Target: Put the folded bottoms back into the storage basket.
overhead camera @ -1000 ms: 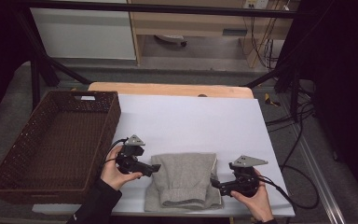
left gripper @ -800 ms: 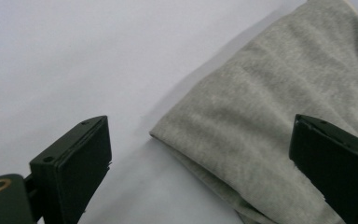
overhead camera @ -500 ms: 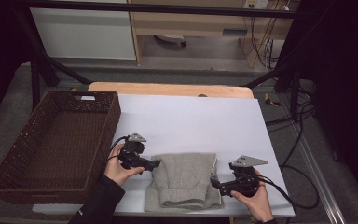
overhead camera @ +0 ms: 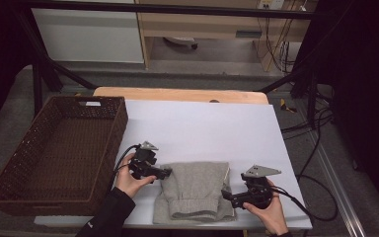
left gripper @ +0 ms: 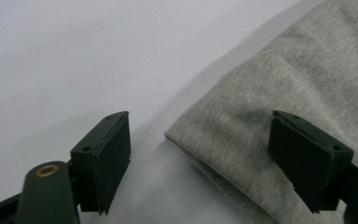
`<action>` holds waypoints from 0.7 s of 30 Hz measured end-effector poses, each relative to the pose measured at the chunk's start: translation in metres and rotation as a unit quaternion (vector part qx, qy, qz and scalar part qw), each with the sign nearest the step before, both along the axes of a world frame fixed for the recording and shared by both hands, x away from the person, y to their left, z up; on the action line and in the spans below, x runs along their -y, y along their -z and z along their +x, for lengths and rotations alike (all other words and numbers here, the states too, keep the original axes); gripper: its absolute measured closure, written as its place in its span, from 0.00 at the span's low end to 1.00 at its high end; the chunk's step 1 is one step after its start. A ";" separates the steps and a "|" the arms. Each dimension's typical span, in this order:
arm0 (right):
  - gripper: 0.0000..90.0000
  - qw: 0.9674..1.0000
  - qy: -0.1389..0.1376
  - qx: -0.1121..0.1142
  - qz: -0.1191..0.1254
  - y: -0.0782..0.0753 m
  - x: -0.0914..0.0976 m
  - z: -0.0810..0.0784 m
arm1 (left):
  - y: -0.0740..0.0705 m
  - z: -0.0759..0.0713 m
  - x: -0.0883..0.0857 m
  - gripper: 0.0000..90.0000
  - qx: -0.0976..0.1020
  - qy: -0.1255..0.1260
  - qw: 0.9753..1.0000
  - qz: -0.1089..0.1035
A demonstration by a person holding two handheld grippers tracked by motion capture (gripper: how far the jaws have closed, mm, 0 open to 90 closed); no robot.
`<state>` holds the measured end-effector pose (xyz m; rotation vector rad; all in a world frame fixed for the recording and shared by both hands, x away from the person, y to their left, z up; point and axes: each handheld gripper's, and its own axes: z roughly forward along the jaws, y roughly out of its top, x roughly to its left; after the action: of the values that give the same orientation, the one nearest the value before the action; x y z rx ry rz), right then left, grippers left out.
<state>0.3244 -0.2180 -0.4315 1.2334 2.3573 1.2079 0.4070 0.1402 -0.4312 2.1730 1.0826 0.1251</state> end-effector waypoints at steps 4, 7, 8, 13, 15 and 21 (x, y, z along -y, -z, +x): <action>0.01 1.000 0.000 -0.001 0.003 0.000 -0.001 0.000 | 0.003 0.001 0.002 0.28 -0.007 0.001 1.000 0.002; 0.01 1.000 0.000 -0.001 0.002 0.001 -0.001 0.000 | 0.005 0.002 0.003 0.31 -0.009 0.002 1.000 0.004; 0.01 1.000 -0.001 -0.001 0.002 0.000 -0.001 0.000 | 0.005 0.003 0.003 0.32 -0.009 0.003 1.000 0.005; 0.01 1.000 -0.001 -0.002 0.000 0.001 -0.001 0.000 | 0.008 0.002 0.009 0.36 -0.004 0.003 1.000 0.008; 0.01 1.000 -0.002 -0.003 0.001 0.001 -0.001 0.000 | 0.008 0.002 0.009 0.39 -0.004 0.008 1.000 0.010; 0.01 1.000 -0.001 -0.004 0.001 0.001 -0.001 0.000 | 0.008 0.000 0.011 0.49 -0.005 0.012 1.000 0.008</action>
<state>0.3247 -0.2167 -0.4327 1.2383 2.3641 1.2075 0.4066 0.1288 -0.4390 2.2021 1.0651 0.1119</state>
